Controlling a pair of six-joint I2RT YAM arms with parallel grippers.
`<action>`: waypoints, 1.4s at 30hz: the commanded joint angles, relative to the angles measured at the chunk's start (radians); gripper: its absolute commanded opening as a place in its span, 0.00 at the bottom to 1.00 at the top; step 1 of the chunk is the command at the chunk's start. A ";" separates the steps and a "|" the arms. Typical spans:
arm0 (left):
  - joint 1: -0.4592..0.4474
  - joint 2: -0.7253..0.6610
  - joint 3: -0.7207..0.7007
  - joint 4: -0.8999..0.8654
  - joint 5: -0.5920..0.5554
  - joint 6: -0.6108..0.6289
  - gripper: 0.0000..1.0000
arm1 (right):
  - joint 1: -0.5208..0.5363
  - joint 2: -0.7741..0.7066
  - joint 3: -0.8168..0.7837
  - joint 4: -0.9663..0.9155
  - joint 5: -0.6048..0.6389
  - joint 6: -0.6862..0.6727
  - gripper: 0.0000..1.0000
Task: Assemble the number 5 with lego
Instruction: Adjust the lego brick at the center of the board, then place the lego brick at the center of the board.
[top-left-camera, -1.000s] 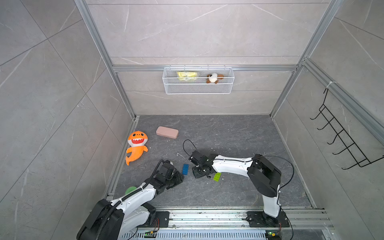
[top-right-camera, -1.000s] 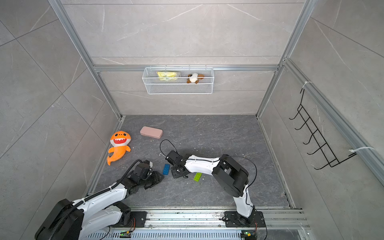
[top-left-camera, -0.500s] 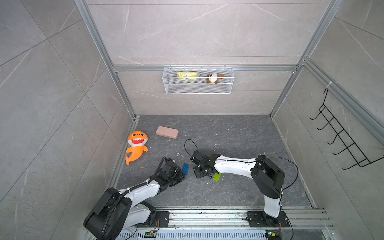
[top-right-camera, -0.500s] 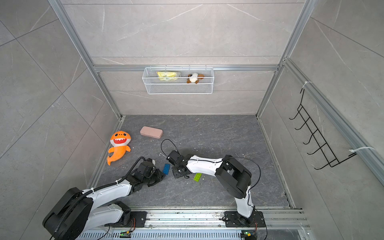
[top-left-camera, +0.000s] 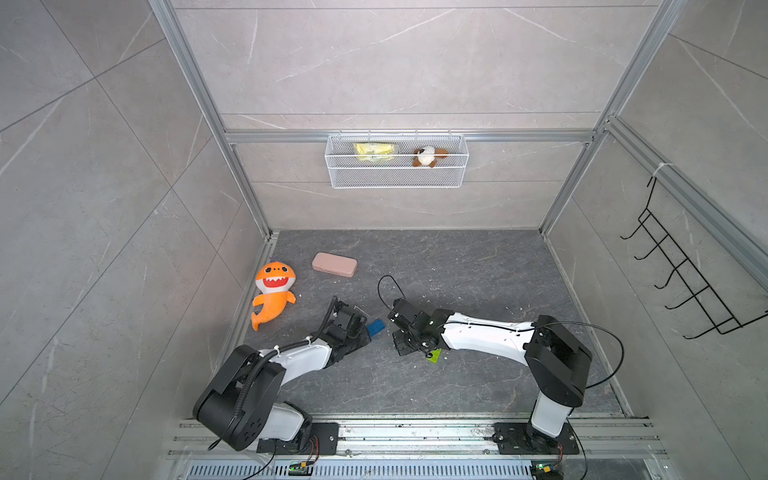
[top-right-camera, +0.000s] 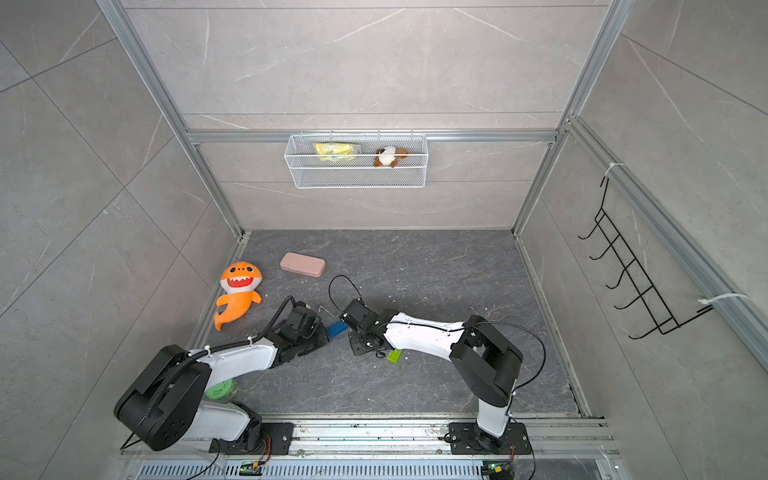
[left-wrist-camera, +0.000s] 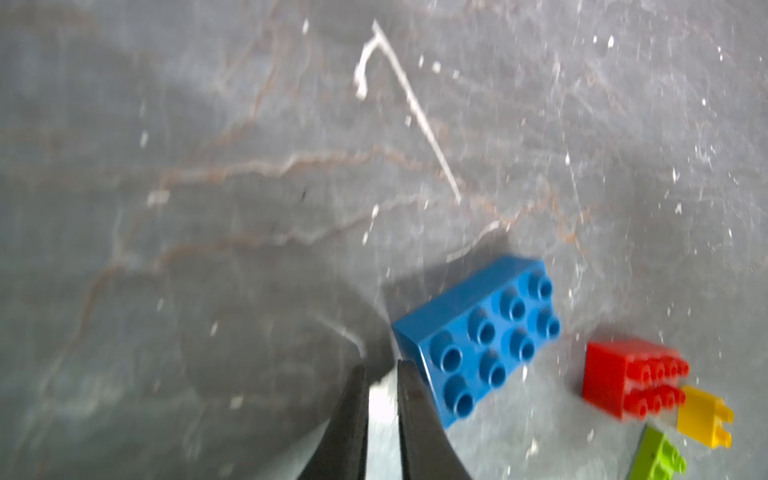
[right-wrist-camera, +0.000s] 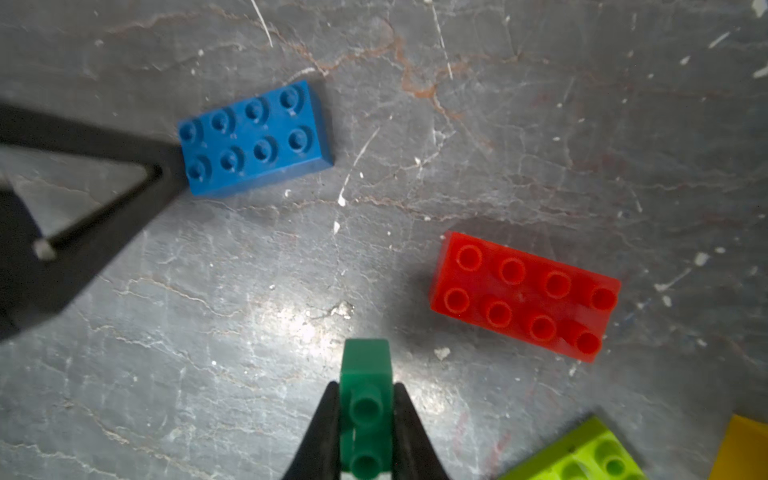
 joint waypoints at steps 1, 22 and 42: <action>0.010 0.082 0.040 -0.080 -0.030 0.060 0.19 | -0.004 -0.039 -0.015 0.007 0.019 0.011 0.20; 0.010 -0.004 -0.034 -0.029 0.051 0.021 0.20 | -0.084 0.152 0.291 -0.145 -0.007 -0.015 0.22; 0.010 -0.065 -0.075 -0.031 0.057 0.014 0.25 | -0.133 0.389 0.493 -0.247 0.037 -0.040 0.28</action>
